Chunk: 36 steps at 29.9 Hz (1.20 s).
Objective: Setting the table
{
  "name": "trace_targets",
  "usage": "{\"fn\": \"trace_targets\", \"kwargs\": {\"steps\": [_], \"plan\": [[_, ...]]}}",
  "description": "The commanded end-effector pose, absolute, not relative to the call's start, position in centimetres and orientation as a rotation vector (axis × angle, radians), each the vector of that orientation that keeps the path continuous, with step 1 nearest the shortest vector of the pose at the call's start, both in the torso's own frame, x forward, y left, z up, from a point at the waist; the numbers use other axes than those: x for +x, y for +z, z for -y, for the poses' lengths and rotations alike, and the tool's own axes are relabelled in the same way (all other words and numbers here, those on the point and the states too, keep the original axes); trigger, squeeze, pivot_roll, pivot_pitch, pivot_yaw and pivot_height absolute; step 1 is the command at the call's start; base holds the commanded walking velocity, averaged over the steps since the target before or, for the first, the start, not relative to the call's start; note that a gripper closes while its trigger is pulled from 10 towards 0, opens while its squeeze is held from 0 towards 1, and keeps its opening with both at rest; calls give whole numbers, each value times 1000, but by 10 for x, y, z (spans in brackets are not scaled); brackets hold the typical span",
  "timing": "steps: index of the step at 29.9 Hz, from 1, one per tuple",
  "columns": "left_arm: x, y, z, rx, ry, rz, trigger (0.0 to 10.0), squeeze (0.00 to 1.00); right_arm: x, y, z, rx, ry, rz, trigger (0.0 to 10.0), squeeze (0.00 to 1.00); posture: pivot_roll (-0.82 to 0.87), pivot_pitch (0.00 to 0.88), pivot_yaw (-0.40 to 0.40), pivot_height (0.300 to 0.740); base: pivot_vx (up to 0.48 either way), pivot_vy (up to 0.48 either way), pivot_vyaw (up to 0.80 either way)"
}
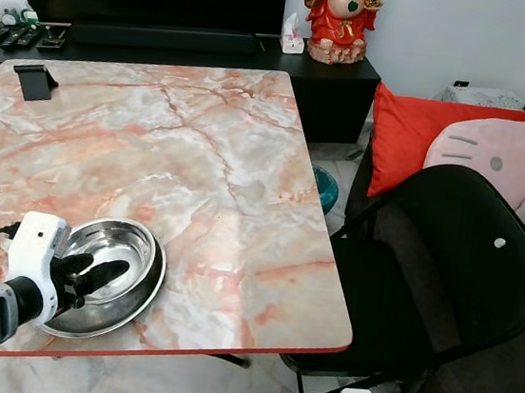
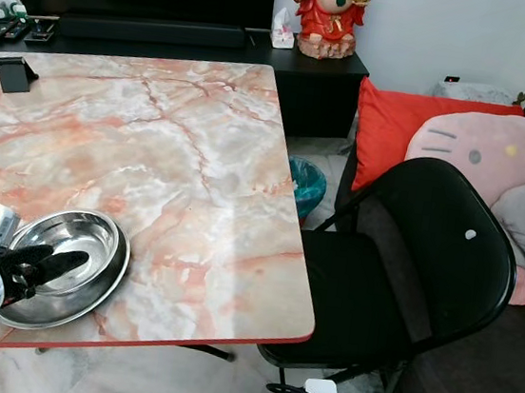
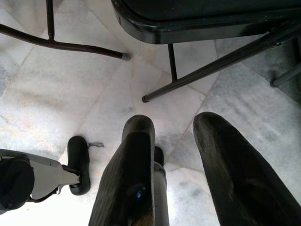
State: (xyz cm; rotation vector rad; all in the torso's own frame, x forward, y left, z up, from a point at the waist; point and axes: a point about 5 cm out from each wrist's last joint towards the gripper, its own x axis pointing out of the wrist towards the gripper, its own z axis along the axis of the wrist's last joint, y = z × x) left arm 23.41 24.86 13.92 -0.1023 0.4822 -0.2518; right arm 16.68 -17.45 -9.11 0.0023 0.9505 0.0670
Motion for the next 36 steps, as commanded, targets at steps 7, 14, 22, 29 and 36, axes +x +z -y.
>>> {"fn": "trace_targets", "kwargs": {"steps": [7, 14, 22, 29, 36], "plan": [[249, 133, -244, -137, -168, -470, 10000, 0, 166, -92, 172, 2, 74, -956, 10000, 0, -25, 0, 17, 740, 0, 0, 0], [250, 132, -262, -135, -52, -489, 10000, 0, 166, -92, 173, 1, 72, -957, 10000, 0, -18, 0, 17, 740, 0, 0, 0], [251, 133, -268, -129, -20, -499, 10000, 0, 166, -92, 173, 1, 76, -957, 10000, 0, -15, 0, 15, 740, 0, 0, 0], [251, 136, -270, -120, -16, -506, 10000, 0, 166, -91, 173, 1, 77, -955, 10000, 0, -12, 0, 15, 740, 0, 0, 0], [251, 142, -276, -106, 10, -504, 10000, 0, 166, -92, 173, -1, 77, -955, 10000, 0, -11, 0, 15, 740, 0, 0, 0]]}}
